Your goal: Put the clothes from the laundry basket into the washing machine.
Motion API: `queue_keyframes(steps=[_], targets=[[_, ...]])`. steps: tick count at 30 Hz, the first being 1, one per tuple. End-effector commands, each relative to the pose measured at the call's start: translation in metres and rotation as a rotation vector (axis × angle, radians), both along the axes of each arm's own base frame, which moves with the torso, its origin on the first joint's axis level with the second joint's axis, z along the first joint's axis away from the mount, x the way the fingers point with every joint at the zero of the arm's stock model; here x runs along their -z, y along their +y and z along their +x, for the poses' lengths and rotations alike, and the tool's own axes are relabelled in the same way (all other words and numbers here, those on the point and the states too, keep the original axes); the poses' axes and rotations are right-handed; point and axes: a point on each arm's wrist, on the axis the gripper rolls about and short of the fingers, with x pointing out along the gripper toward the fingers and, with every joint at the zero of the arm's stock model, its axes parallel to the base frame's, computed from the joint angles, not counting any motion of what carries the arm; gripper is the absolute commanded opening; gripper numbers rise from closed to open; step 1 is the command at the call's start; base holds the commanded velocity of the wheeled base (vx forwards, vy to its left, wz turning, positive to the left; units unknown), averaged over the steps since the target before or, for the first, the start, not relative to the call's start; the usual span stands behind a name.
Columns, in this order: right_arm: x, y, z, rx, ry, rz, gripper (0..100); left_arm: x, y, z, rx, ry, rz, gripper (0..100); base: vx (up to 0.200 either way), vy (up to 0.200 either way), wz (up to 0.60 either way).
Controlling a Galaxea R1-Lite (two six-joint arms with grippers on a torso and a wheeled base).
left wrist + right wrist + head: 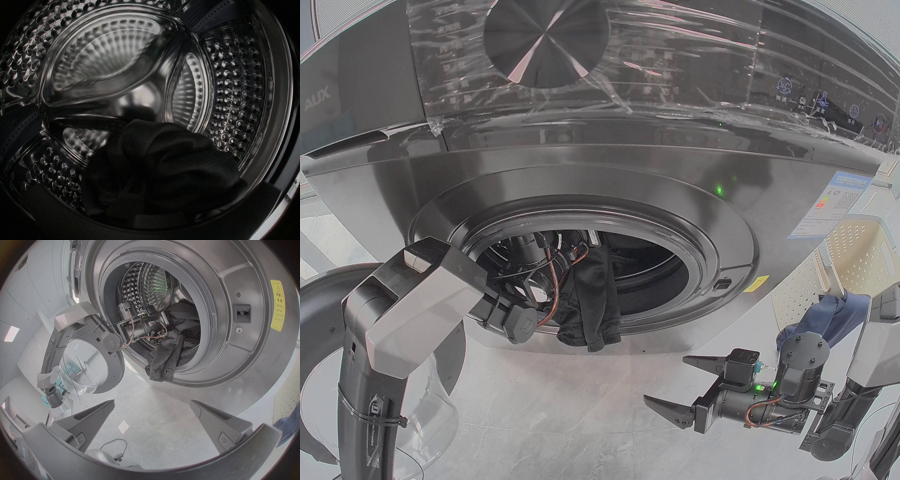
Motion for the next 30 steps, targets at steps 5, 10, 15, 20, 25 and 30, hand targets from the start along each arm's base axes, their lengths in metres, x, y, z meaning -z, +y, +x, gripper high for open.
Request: queue_keyframes(steps=[5, 10, 15, 20, 25, 30], targets=[[0.002, 0.0, 0.0, -0.001, 0.006, -0.003, 100, 0.005, 0.001, -0.004, 0.004, 0.025, 0.01, 100, 0.0, 0.0, 0.0], [0.002, 0.0, 0.0, -0.001, 0.009, -0.003, 100, 0.011, 0.003, -0.022, 0.031, 0.115, 0.065, 100, 0.0, 0.0, 0.0], [0.002, 0.0, 0.0, -0.002, 0.009, -0.003, 100, 0.029, 0.006, -0.039, 0.069, 0.253, 0.145, 100, 0.0, 0.0, 0.0], [0.002, 0.0, 0.0, -0.001, 0.009, -0.003, 100, 0.045, 0.002, -0.051, 0.089, 0.349, 0.203, 100, 0.0, 0.0, 0.0], [0.002, 0.0, 0.0, -0.001, 0.007, -0.002, 100, 0.06, 0.001, -0.047, 0.083, 0.396, 0.229, 0, 0.0, 0.0, 0.0], [0.001, 0.001, 0.001, -0.002, 0.005, 0.0, 100, 0.058, -0.001, -0.04, 0.08, 0.384, 0.224, 0, 0.0, 0.0, 0.0]])
